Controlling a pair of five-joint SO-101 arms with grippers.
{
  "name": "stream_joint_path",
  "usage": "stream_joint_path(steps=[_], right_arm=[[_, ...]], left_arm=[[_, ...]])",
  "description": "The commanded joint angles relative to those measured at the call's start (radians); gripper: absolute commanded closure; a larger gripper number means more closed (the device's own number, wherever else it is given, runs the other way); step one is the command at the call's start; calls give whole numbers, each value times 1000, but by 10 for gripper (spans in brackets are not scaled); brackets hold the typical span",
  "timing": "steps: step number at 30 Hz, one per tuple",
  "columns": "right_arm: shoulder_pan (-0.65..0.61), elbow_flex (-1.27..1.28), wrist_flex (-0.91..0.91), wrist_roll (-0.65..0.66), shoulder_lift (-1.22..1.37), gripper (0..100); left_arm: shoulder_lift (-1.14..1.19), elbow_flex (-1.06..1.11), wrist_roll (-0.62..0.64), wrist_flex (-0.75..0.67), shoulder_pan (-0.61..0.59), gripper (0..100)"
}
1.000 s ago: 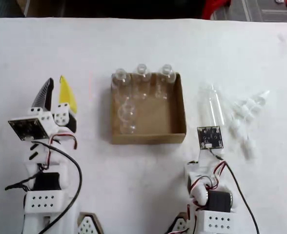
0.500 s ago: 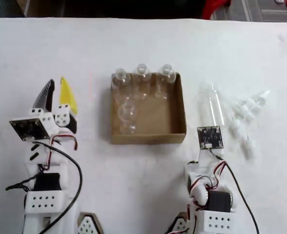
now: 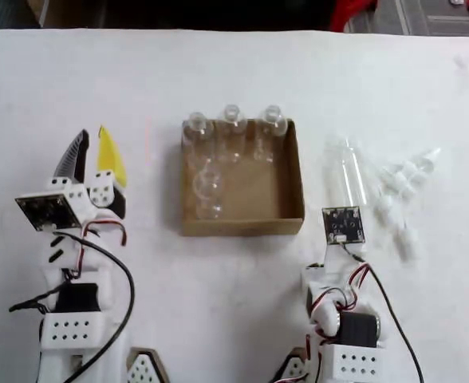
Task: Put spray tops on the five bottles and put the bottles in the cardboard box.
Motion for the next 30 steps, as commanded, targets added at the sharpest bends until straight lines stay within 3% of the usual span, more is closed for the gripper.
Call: stream_joint_path(steps=[1, 8, 15, 30], right_arm=[[8, 9, 5, -5, -5, 982], [8, 9, 5, -5, -5, 982], [8, 9, 5, -5, -5, 982], [8, 9, 5, -5, -5, 982]], left_arm=[[-21, -11, -14, -14, 15, 906], [-18, 2, -14, -12, 54, 906], [-21, 26, -180, -20, 137, 937], [-21, 26, -184, -20, 133, 954]])
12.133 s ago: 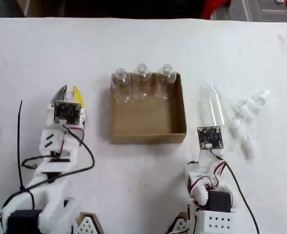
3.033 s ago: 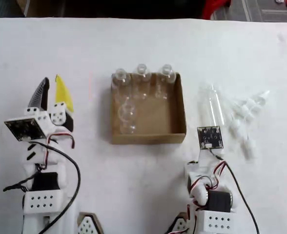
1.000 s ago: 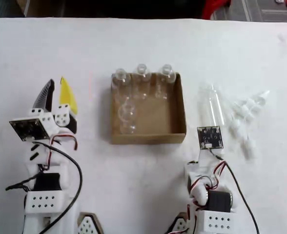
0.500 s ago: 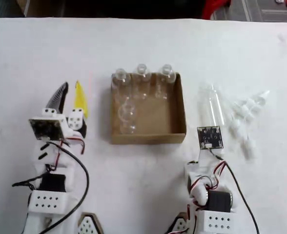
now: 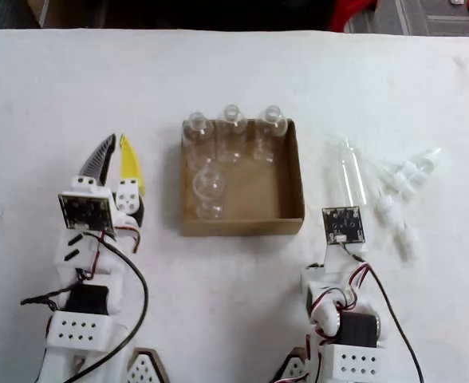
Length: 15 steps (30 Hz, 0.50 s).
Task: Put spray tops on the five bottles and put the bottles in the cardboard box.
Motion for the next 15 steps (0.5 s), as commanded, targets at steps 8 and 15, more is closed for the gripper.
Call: stream_joint_path(steps=[8, 15], right_arm=[[8, 9, 5, -5, -5, 982], [8, 9, 5, -5, -5, 982]], left_arm=[[-18, -11, -14, -20, 21, 954], [-18, -11, -14, -20, 19, 954]])
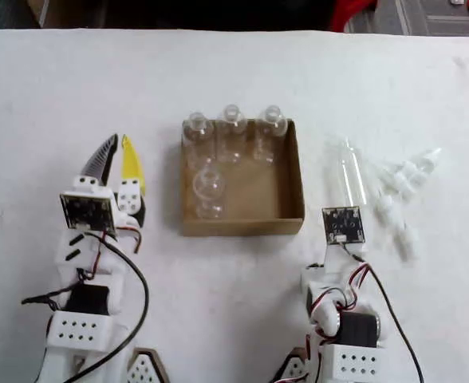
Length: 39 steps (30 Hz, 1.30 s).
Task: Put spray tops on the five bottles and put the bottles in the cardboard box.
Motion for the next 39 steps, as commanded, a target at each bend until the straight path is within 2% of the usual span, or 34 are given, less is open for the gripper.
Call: stream_joint_path(steps=[1, 17, 37, 39], right_arm=[[8, 9, 5, -5, -5, 982], [-7, 9, 5, -5, -5, 981], [-183, 9, 5, -6, -5, 981], [-226, 9, -38, -3, -5, 981]], left_arm=[[-18, -11, -12, -20, 7, 954], [-18, -11, -12, -20, 10, 954], [-18, -17, -12, -20, 4, 954], [-18, -17, -12, -18, 4, 954]])
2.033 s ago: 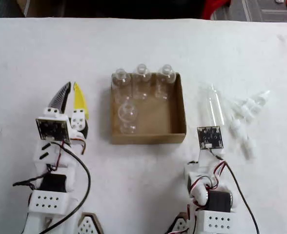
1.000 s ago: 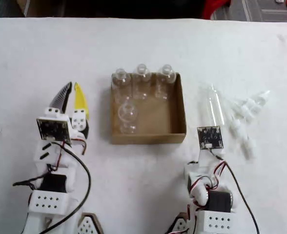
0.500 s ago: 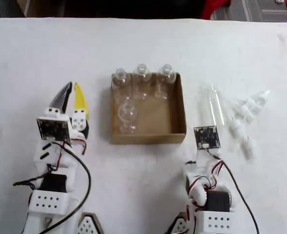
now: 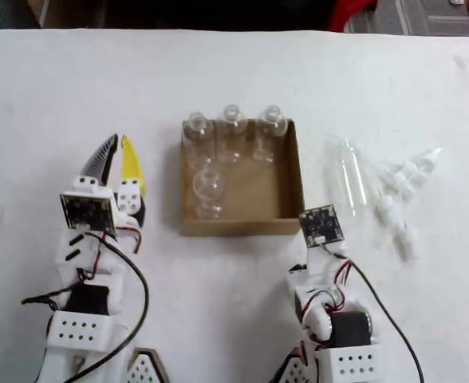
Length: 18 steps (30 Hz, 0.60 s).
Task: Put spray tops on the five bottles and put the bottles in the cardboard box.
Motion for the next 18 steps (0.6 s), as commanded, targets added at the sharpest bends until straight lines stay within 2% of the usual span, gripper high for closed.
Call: stream_joint_path(steps=[1, 5, 7, 11, 13, 18], right_arm=[[-77, 9, -88, -3, -5, 981], [-87, 6, -248, 14, -7, 968], [-67, 8, -306, 86, -7, 921], [65, 8, -406, 272, -7, 780], [125, 9, -450, 269, -7, 747], [294, 9, -455, 253, -5, 834]], left_arm=[[-18, -17, -12, -18, 4, 954], [-13, -18, -20, -20, 2, 954], [-12, -15, -74, -20, 5, 957], [-12, -12, -110, -20, 10, 957], [-12, -12, -114, -20, 8, 957], [-16, -12, -118, -20, 4, 957]])
